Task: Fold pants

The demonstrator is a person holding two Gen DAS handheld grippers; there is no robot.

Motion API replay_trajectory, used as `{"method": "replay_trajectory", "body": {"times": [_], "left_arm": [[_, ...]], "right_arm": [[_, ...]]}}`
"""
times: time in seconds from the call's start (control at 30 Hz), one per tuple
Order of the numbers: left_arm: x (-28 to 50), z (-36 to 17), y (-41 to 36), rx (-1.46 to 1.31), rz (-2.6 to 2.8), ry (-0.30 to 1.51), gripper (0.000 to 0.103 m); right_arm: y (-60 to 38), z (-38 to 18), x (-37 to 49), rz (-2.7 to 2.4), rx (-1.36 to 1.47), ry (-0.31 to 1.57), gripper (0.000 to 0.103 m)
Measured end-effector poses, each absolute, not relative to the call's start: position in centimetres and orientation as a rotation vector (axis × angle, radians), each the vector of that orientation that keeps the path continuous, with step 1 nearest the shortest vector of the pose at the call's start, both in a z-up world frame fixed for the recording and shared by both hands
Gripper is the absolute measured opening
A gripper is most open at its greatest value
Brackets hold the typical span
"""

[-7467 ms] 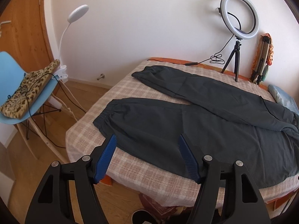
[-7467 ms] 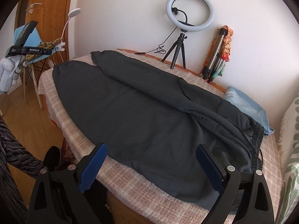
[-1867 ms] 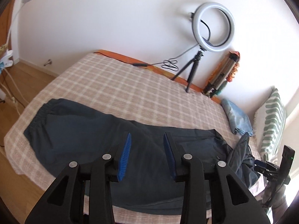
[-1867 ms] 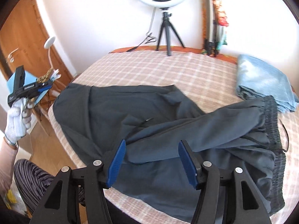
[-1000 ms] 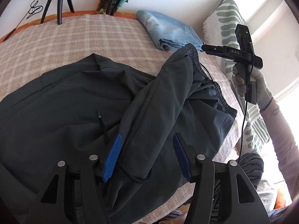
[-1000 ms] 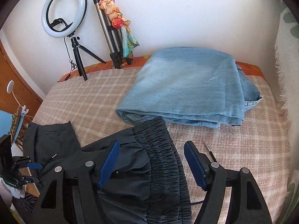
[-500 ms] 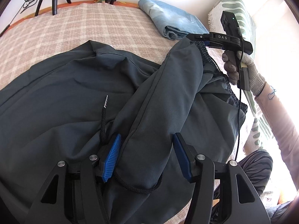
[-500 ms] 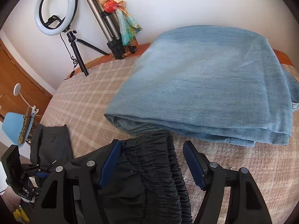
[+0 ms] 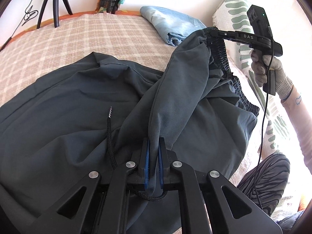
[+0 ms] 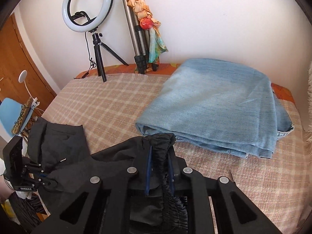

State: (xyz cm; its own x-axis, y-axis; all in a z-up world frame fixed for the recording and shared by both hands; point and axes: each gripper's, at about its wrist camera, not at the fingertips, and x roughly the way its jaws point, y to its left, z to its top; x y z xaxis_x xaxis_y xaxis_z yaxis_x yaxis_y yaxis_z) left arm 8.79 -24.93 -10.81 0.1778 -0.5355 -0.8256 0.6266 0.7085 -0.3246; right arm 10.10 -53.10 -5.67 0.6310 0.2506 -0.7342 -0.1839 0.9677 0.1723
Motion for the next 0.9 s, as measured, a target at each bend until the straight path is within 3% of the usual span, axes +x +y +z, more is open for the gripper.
{"method": "replay_trajectory", "body": {"times": [0.33, 0.67, 0.7, 0.8, 0.9], "left_arm": [[7.4, -7.6, -21.9, 0.104, -0.804, 1.006, 0.002], [5.7, -6.5, -23.6, 0.101, -0.869, 1.001, 0.003], [5.4, -6.4, -24.0, 0.133, -0.867, 0.992, 0.008], [4.7, -6.9, -25.4, 0.21, -0.87, 0.983, 0.047], [4.0, -7.8, -26.9, 0.3, -0.881, 0.97, 0.047]], "right_arm": [[-53.1, -1.1, -2.7, 0.173, 0.06, 0.69, 0.012], [-54.4, -7.6, -12.1, 0.129, -0.018, 0.827, 0.012], [-54.6, -8.1, -12.6, 0.136, -0.025, 0.847, 0.012], [-55.1, -8.8, -13.7, 0.119, -0.065, 0.879, 0.013], [-55.9, -9.7, -14.0, 0.067, -0.076, 0.926, 0.02]]}}
